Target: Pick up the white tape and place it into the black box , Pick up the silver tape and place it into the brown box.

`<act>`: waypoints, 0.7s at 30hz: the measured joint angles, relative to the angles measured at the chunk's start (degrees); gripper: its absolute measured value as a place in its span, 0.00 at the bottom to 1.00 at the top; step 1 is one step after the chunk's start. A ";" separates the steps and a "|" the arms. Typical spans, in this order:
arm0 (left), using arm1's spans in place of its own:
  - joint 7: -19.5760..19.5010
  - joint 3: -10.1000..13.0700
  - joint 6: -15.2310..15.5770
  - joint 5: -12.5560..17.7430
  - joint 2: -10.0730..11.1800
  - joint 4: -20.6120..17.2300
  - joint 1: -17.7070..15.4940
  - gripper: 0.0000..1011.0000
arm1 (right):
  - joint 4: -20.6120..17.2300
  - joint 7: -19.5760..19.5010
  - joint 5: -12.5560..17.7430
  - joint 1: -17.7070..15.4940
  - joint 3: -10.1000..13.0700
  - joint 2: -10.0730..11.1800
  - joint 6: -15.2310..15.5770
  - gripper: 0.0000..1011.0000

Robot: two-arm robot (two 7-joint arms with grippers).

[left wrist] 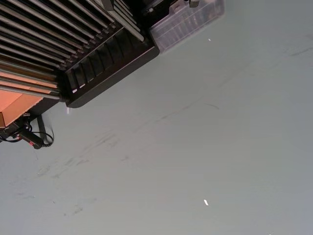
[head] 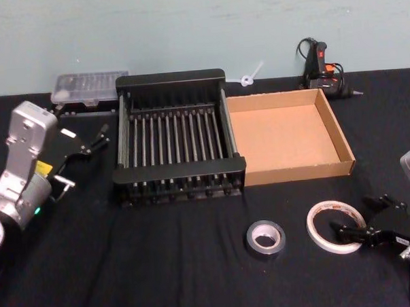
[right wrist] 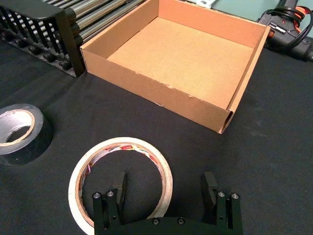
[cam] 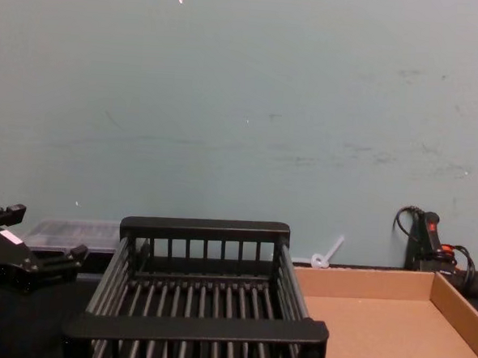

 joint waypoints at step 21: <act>0.00 0.00 0.00 0.00 0.00 0.00 0.00 0.99 | 0.09 0.11 -0.19 -0.06 0.28 -0.44 0.07 0.99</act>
